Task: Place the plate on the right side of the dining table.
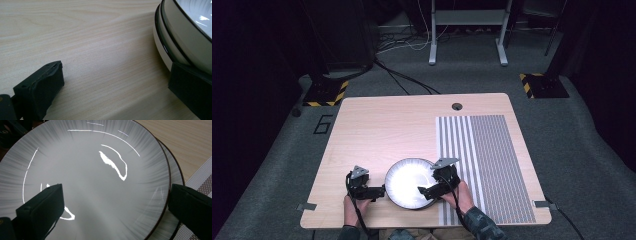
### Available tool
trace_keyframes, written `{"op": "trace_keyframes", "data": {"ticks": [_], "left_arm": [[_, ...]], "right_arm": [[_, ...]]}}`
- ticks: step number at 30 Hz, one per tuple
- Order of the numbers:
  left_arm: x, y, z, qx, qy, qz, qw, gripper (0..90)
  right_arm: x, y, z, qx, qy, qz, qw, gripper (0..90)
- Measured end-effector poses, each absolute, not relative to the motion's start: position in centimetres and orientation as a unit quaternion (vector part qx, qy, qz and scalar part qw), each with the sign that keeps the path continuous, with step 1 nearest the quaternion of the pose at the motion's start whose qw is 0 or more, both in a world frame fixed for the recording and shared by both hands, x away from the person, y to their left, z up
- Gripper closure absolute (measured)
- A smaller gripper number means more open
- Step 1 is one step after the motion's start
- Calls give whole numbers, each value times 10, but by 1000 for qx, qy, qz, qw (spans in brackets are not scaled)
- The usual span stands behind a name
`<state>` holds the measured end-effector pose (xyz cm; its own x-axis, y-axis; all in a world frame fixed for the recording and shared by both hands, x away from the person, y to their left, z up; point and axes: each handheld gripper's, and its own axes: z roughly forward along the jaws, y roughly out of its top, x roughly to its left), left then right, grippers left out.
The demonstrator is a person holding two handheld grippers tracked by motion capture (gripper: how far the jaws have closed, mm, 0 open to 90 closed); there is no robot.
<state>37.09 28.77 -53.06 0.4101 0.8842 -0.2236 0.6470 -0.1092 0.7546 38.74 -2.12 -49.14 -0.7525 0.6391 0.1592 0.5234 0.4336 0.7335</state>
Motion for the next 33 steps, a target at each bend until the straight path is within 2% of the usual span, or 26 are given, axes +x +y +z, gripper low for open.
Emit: {"op": "trace_keyframes", "data": {"ticks": [24,33], "left_arm": [[371,289,-530,733,524,147,408,1],[363,302,-523,712,546,144,418,15]], "right_arm": [[392,-14,-496,350,844,400,74,28],[394,-11,-501,347,846,397,72,71]]}}
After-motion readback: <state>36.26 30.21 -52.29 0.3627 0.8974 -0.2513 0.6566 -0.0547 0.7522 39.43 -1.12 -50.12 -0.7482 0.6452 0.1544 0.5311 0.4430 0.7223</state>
